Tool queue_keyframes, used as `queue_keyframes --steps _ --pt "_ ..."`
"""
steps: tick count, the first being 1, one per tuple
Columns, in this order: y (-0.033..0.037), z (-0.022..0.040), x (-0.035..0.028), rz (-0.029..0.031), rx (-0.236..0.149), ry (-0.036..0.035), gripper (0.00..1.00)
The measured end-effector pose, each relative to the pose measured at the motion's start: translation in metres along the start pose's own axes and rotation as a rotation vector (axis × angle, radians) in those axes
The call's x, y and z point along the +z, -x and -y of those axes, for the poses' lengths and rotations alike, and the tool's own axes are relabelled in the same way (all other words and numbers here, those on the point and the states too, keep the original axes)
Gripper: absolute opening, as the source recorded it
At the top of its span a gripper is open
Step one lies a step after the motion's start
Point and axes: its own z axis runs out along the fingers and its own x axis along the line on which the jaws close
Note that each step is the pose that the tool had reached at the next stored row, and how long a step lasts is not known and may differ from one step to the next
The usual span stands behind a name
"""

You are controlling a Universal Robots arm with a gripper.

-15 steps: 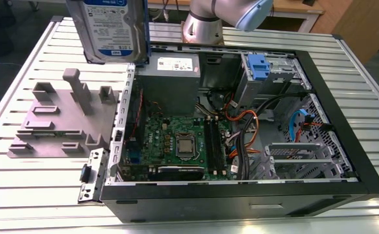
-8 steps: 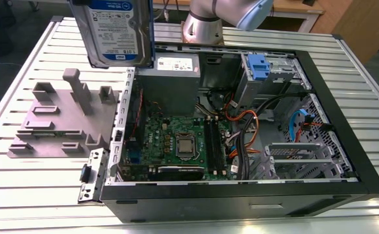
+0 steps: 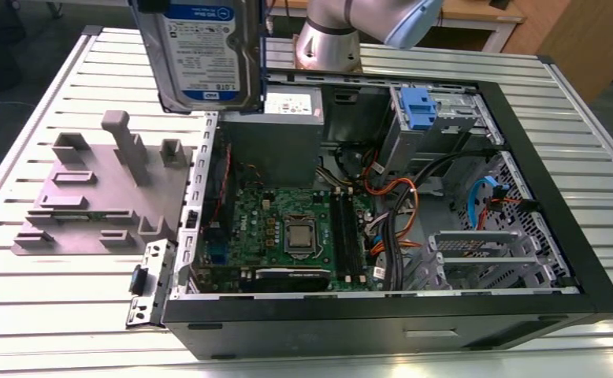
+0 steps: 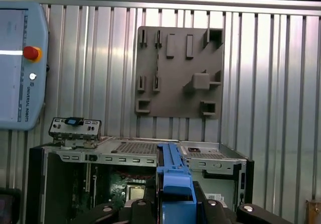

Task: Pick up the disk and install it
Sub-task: 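Pick up the disk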

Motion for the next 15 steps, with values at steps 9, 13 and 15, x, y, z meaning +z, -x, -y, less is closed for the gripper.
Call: queue_keyframes --steps 9,13,15 --pt "-0.0069 0.0132 0.0002 -0.0008 0.002 0.0 0.36" --pt "-0.0088 0.0249 0.0003 -0.001 0.002 0.0001 0.36" --pt "-0.0091 0.0331 0.0005 -0.0009 0.002 0.0 0.36"
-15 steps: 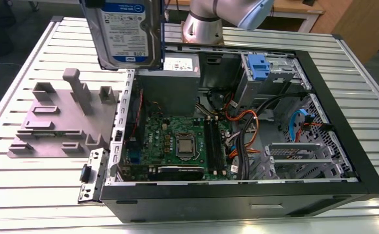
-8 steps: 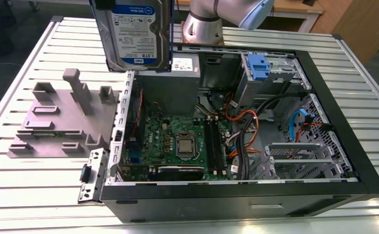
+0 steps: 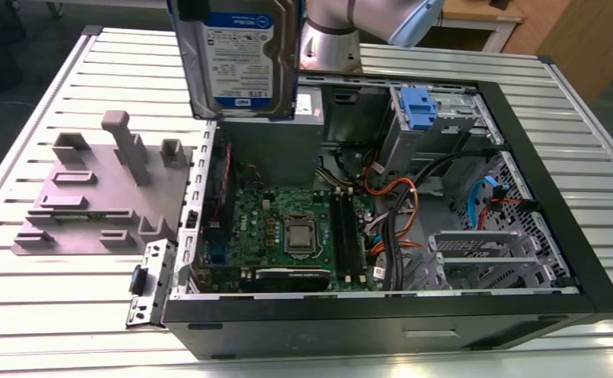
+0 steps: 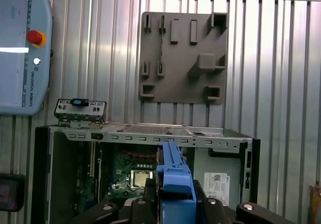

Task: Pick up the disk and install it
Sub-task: 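Pick up the disk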

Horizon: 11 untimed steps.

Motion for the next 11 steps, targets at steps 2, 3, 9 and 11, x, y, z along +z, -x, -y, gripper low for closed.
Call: queue_keyframes --steps 2,3,9,11 --pt "-0.0004 0.0069 0.0002 0.0 0.0 0.0 0.36" --pt "-0.0011 0.0094 0.0003 0.0001 0.0 0.0 0.36" --pt "-0.0054 0.025 0.0013 0.0 0.0 0.0 0.36" --pt "-0.006 0.0316 0.0016 0.0 0.0 0.0 0.36"
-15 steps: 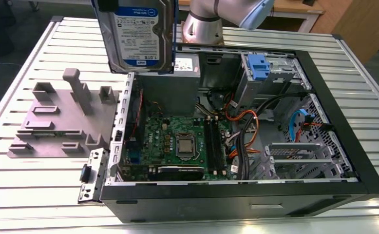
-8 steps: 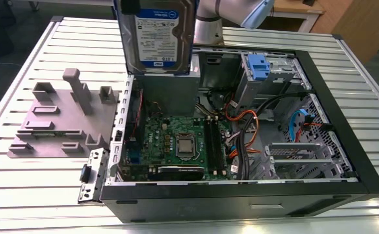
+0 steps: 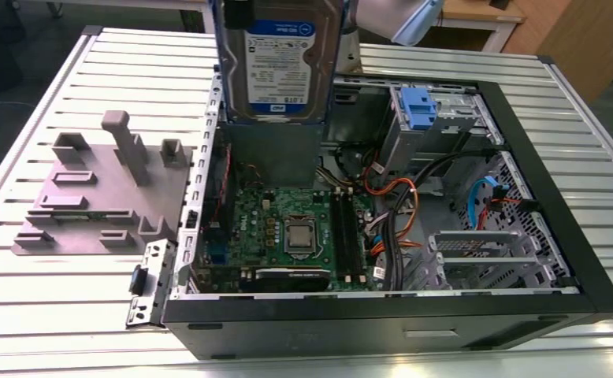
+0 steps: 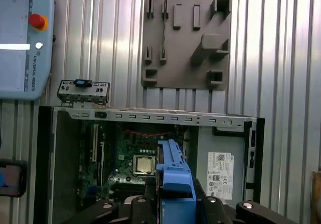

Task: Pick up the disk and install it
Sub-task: 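Pick up the disk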

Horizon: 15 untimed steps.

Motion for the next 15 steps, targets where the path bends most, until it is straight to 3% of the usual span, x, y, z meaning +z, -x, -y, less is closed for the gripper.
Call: queue_keyframes --steps 13,15 --pt "-0.0034 0.0445 0.0031 0.0001 0.0 0.0 0.36" --pt "-0.0036 0.0475 0.0033 0.0001 0.0 0.0 0.36"
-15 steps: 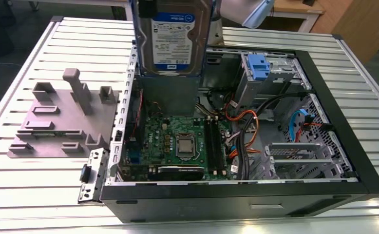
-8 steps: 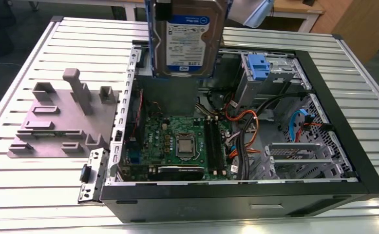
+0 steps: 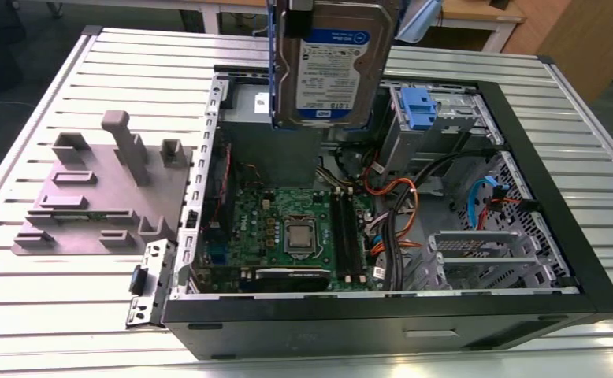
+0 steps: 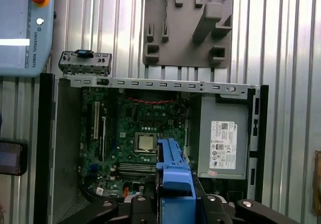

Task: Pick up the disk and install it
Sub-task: 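Pick up the disk, then insert the disk into the insertion slot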

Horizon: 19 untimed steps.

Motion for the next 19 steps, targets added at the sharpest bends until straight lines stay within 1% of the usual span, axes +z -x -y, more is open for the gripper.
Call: queue_keyframes --steps 6,8,13,19 --pt "0.0 0.0002 0.0 -0.0001 0.0 0.0 0.36" --pt "0.0 0.0017 0.0 0.0 0.0 -0.0001 0.36" --pt "-0.0003 0.0019 0.0 0.0 0.0 0.0 0.36" --pt "-0.0039 0.0017 0.0001 -0.0001 0.0 -0.0001 0.36"
